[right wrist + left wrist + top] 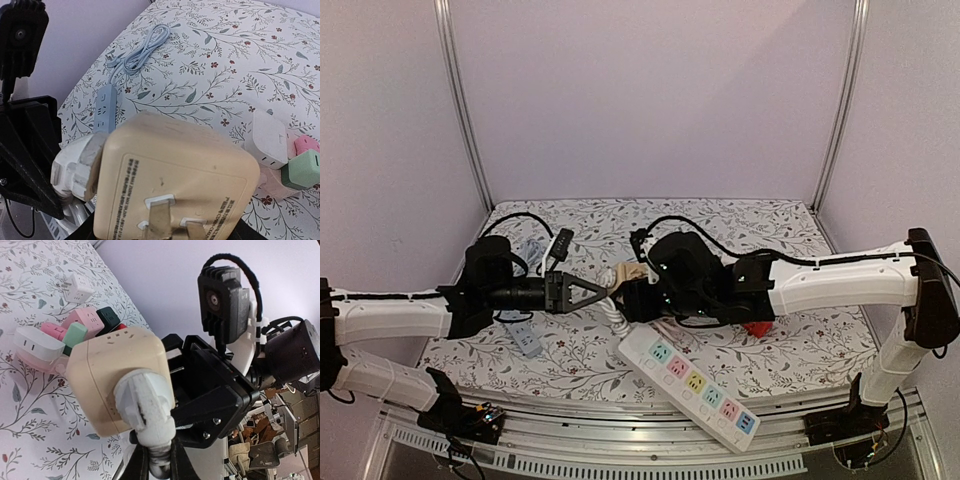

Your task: Pull the plug off the socket

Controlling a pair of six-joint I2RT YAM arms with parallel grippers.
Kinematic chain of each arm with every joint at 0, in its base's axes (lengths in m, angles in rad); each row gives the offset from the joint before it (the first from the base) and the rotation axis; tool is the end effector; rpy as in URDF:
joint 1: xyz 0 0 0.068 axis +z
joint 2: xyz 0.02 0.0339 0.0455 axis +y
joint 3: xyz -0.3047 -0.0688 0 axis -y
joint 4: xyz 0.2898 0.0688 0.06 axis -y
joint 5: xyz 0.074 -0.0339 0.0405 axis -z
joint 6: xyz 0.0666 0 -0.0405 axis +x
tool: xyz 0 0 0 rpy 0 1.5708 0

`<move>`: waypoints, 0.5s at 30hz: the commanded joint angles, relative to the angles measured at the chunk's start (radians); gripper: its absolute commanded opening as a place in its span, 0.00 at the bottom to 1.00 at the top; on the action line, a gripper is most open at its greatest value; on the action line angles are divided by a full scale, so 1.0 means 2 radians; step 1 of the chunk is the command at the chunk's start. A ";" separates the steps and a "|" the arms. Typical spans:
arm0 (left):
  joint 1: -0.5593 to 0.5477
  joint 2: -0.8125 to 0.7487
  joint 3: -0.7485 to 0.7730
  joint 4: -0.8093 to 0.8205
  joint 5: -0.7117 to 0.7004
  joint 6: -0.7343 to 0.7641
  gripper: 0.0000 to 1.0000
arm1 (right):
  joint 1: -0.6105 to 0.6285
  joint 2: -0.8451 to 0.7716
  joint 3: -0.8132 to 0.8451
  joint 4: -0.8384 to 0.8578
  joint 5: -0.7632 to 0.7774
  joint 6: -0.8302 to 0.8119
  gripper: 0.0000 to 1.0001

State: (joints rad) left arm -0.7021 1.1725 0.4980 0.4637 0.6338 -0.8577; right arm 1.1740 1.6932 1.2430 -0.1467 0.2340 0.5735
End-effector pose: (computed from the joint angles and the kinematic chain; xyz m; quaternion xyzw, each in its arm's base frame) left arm 0.1963 -0.2177 0.2335 0.1379 0.7519 -0.5924 0.2544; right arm 0.1916 0.4174 0.2658 -0.2074 0.8546 0.2901 0.3774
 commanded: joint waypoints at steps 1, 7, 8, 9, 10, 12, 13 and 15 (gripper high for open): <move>0.010 -0.004 -0.028 -0.041 -0.017 -0.005 0.00 | -0.039 -0.018 0.025 0.006 0.077 0.044 0.03; 0.014 -0.016 -0.011 -0.087 -0.037 -0.007 0.00 | -0.037 -0.013 0.015 0.031 0.041 -0.013 0.02; 0.018 -0.016 -0.004 -0.097 -0.038 -0.008 0.00 | -0.034 -0.011 0.014 0.032 0.038 -0.033 0.02; 0.022 -0.016 0.002 -0.103 -0.038 -0.011 0.00 | -0.030 -0.009 0.013 0.032 0.037 -0.046 0.02; 0.026 -0.015 0.008 -0.105 -0.035 -0.014 0.00 | -0.024 -0.007 0.012 0.031 0.038 -0.064 0.01; 0.033 -0.014 0.015 -0.105 -0.029 -0.019 0.00 | -0.014 -0.003 0.008 0.031 0.045 -0.099 0.01; 0.036 -0.014 0.018 -0.104 -0.026 -0.021 0.00 | -0.010 -0.002 0.006 0.031 0.048 -0.114 0.01; 0.044 -0.014 0.024 -0.105 -0.021 -0.023 0.00 | -0.004 0.004 0.000 0.032 0.051 -0.133 0.01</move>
State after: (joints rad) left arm -0.6918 1.1542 0.5289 0.3653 0.6247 -0.8753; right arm 1.1687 1.7103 1.2499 -0.1242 0.2371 0.4309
